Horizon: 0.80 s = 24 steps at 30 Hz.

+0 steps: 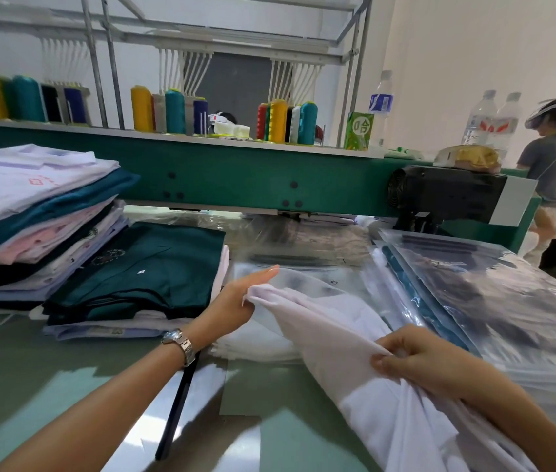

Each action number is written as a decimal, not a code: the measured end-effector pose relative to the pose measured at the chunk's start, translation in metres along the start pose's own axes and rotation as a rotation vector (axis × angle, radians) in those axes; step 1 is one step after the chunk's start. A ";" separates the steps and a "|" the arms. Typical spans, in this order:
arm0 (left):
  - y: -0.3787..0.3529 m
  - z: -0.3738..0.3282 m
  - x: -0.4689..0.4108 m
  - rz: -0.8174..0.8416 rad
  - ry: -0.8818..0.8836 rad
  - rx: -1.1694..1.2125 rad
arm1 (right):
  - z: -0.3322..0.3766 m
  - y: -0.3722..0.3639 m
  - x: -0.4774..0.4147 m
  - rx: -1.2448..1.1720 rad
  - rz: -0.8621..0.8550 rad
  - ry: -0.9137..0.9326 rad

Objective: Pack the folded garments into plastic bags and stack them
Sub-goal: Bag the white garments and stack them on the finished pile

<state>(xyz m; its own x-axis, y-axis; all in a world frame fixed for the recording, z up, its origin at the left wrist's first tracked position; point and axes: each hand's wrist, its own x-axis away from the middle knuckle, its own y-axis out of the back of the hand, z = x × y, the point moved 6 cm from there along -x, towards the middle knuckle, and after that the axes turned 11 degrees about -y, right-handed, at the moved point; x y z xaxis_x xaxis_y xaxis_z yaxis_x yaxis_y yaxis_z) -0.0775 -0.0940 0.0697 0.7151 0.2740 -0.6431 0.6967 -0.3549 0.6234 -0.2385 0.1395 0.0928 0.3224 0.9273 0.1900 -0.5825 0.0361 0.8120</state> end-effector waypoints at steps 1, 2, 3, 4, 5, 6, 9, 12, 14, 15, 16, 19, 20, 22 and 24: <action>-0.003 0.000 -0.001 0.017 0.022 0.005 | 0.000 0.001 -0.003 0.046 -0.007 -0.022; -0.005 0.000 -0.002 0.044 0.038 0.036 | 0.001 0.003 -0.005 0.087 -0.017 -0.043; -0.007 -0.001 -0.003 0.056 0.040 0.050 | 0.002 0.004 -0.007 0.123 -0.032 -0.065; -0.008 -0.001 -0.005 0.058 0.048 0.062 | 0.003 0.006 -0.009 0.149 -0.050 -0.087; -0.009 -0.003 -0.006 0.057 0.057 0.065 | 0.004 0.008 -0.011 0.163 -0.068 -0.109; -0.010 -0.004 -0.006 0.060 0.066 0.067 | 0.004 0.010 -0.013 0.171 -0.084 -0.128; -0.012 -0.010 -0.010 0.064 0.054 0.040 | 0.008 0.014 -0.020 0.194 -0.129 -0.180; -0.015 -0.023 -0.015 0.075 -0.017 -0.033 | 0.020 0.016 -0.030 0.238 -0.178 -0.195; -0.017 -0.034 -0.018 0.075 -0.052 -0.080 | 0.027 0.016 -0.038 0.228 -0.188 -0.208; -0.018 -0.040 -0.019 0.079 -0.071 -0.102 | 0.031 0.016 -0.042 0.238 -0.201 -0.218; -0.021 -0.044 -0.020 0.086 -0.092 -0.126 | 0.035 0.015 -0.047 0.254 -0.216 -0.222; -0.025 -0.056 -0.024 0.108 -0.132 -0.174 | 0.045 0.014 -0.062 0.250 -0.268 -0.215; -0.026 -0.059 -0.026 0.113 -0.150 -0.172 | 0.048 0.013 -0.068 0.247 -0.282 -0.206; -0.025 -0.065 -0.028 0.113 -0.161 -0.164 | 0.052 0.011 -0.080 0.194 -0.308 -0.206; -0.025 -0.070 -0.029 0.123 -0.186 -0.129 | 0.054 0.009 -0.091 0.124 -0.335 -0.196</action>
<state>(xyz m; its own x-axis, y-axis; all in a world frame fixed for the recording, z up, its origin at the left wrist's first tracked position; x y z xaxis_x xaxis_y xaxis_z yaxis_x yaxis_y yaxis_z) -0.1117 -0.0305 0.1042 0.7806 0.0626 -0.6219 0.6149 -0.2550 0.7462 -0.2328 0.0348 0.1130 0.6218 0.7831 -0.0045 -0.3310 0.2680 0.9048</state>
